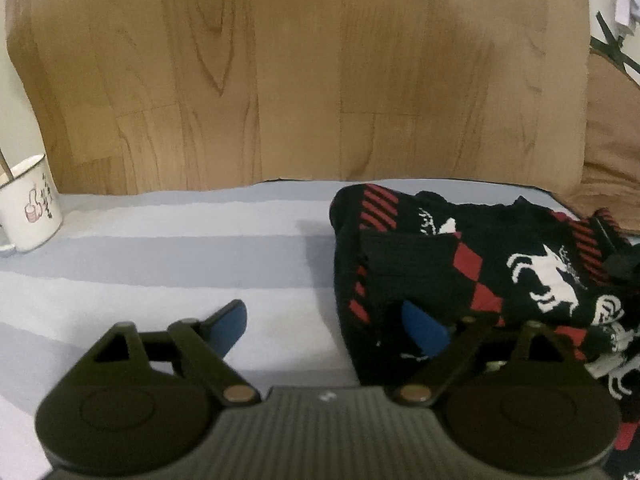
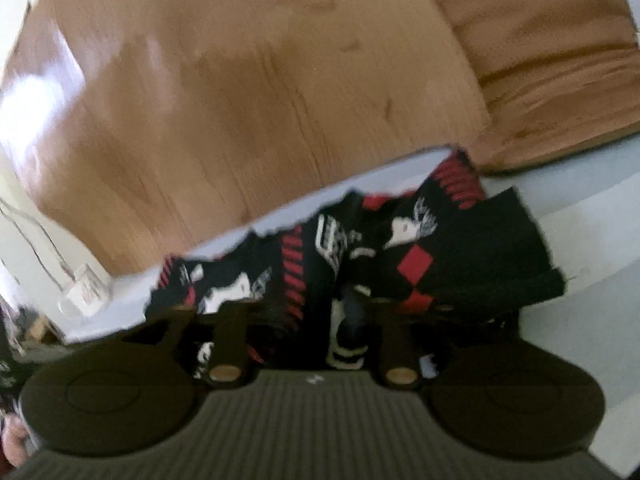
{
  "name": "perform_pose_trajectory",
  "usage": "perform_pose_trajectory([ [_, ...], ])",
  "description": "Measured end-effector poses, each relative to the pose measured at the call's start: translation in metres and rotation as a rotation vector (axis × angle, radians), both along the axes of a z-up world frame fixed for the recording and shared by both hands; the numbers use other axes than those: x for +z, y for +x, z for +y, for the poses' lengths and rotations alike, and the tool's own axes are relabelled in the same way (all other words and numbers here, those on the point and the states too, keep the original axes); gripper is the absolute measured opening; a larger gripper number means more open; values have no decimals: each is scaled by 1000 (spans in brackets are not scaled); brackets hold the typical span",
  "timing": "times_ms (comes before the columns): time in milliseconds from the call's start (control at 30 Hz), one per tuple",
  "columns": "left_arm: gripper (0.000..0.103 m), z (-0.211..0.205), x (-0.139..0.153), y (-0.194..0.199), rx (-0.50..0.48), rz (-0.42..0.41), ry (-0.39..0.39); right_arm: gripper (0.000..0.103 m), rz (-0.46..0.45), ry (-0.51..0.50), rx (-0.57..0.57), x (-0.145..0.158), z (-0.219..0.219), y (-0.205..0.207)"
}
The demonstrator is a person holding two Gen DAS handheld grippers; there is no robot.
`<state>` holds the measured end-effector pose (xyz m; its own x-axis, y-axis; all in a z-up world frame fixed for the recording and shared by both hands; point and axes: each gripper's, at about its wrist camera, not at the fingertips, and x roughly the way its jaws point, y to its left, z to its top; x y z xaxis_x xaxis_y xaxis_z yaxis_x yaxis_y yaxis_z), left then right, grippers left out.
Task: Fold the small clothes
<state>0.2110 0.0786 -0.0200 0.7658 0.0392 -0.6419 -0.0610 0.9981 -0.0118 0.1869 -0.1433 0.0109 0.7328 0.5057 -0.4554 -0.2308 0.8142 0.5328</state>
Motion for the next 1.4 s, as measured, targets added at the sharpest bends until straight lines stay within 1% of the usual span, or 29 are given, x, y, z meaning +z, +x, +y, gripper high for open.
perform_pose_trajectory([
  [33, 90, 2, 0, 0, 3, 2, -10, 62, -25, 12, -24, 1, -4, -4],
  [67, 90, 3, 0, 0, 5, 3, -16, 62, -37, 23, -36, 2, -7, -6],
  [167, 87, 5, 4, -4, 5, -20, -39, 60, -12, 44, -28, 0, -8, -3],
  [200, 88, 7, 6, -7, -1, -37, -58, 56, -13, 43, -17, 0, -7, -2],
  [233, 89, 9, 10, -10, -14, -57, -90, 40, -12, 39, 0, 1, -5, -2],
  [300, 89, 9, 14, -13, -42, -78, -131, 13, 24, 13, 52, -1, 2, 3],
  [333, 88, 6, 14, -13, -50, -76, -125, 13, 40, -4, 62, -1, 6, 5],
  [367, 81, 2, 12, -12, -53, -65, -107, 13, 43, 1, 67, 0, 6, 6],
  [400, 59, -2, 9, -9, -58, -47, -85, 13, 69, 56, 80, 1, 4, 7],
  [433, 51, -4, 4, -5, -64, -16, -67, 13, 97, 133, 88, 2, 1, 8],
  [467, 51, -5, 2, -3, -69, -2, -70, 13, 123, 233, 96, 4, -2, 8],
  [500, 51, -5, 3, -2, -63, -6, -70, 13, 144, 366, 114, 6, -6, 6],
  [533, 51, -5, 3, -3, -56, -11, -56, 13, 157, 478, 138, 8, -7, 4],
  [567, 51, -6, 2, -3, -44, -19, -34, 13, 157, 551, 162, 12, -7, 1],
  [600, 51, -7, 2, -4, -30, -29, -7, 13, 144, 596, 183, 15, -4, -1],
  [633, 51, -9, 3, -4, -10, -42, 27, 13, 135, 617, 191, 17, -3, -3],
  [667, 51, -9, 2, -4, 10, -49, 55, 13, 136, 616, 187, 15, -2, -3],
  [700, 51, -8, 1, -3, 19, -45, 59, 13, 145, 573, 162, 9, -2, -2],
  [733, 51, -6, 1, -2, 20, -40, 40, 14, 163, 501, 121, 4, -3, 0],
  [767, 53, -4, 2, -2, 18, -39, 25, 16, 184, 387, 68, -3, -3, 2],
  [800, 55, -4, 2, -2, 17, -39, 18, 11, 198, 235, 13, -13, -2, 3],
  [833, 55, -3, 2, -2, 18, -39, 14, 16, 173, 226, 10, -21, -5, 2],
  [867, 55, -2, 2, -1, 19, -39, 9, 18, 205, 303, 4, -22, -14, 3],
  [933, 57, 2, 4, -2, 22, -41, -11, 20, 205, 351, -8, -24, -23, 5],
  [1000, 58, 12, 8, -5, 32, -54, -65, 19, 214, 408, -17, -26, -28, 7],
  [1100, 58, 25, 15, -12, 50, -93, -171, 20, 201, 431, -22, -24, -32, 7],
  [1167, 58, 29, 22, -18, 42, -134, -215, 20, 193, 418, -22, -22, -27, 8],
  [1267, 58, 22, 28, -24, 2, -177, -209, 21, 167, 397, -19, -24, -23, 3],
  [1400, 58, 1, 26, -25, -72, -175, -141, 22, 166, 395, -15, -25, -24, 2],
])
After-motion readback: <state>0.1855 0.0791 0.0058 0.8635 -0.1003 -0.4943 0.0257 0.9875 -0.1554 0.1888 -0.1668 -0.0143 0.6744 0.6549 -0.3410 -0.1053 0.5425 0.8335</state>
